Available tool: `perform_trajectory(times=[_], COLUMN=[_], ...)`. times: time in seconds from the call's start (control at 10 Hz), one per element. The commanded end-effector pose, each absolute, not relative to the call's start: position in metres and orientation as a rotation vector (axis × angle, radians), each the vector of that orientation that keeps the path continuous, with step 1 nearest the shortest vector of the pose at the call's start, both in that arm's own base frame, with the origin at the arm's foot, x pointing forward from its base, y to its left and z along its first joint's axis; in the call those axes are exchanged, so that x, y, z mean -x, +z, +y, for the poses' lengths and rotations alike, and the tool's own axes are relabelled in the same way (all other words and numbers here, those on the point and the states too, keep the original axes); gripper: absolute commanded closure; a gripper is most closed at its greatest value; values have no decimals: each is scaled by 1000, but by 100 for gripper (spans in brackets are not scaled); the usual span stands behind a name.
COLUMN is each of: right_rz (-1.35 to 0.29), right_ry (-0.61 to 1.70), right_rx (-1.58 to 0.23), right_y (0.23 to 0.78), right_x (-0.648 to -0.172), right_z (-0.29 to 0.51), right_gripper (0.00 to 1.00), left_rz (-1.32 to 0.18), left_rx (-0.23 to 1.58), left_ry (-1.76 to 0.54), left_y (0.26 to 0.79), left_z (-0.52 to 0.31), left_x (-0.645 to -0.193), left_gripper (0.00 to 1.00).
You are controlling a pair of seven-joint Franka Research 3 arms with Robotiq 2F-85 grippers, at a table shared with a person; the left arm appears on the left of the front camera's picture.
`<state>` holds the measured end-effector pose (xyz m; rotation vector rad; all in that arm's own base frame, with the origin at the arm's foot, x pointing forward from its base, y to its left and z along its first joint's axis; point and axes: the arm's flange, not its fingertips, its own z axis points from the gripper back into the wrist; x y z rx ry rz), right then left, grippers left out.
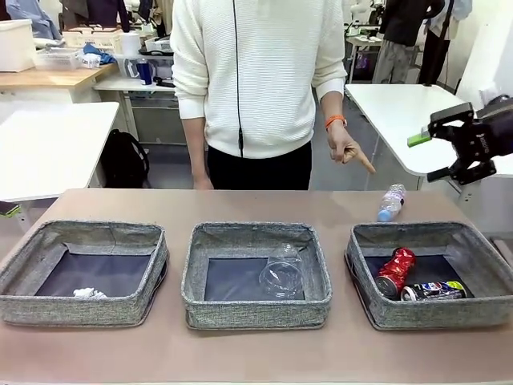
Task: Sort the waste into the appropriate baskets.
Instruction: Pick up the waste item pointed out by the person.
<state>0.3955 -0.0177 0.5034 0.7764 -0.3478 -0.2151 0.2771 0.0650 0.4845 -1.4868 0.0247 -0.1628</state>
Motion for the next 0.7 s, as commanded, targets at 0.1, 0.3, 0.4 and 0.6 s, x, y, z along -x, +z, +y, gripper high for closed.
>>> perform_trajectory(times=[0.1,0.3,0.4,0.6], right_rz=[-455,-482,-482,-483], right_ry=[-533,-217,-217,-281], right_rx=[543,-460,-460,-276], right_y=[509,514,514,511], right_x=[-387,-399,-399,-415], right_z=[-26,-25,-25,-35], right_gripper=[0,0,0,0], left_rz=[22,22,22,22], left_rx=[1502,1502,1502,1502], left_ry=[-159,-159,-159,-159], left_y=[488,488,488,488], left_z=[64,64,64,64], left_x=[-276,-276,-276,-276], left_gripper=[0,0,0,0])
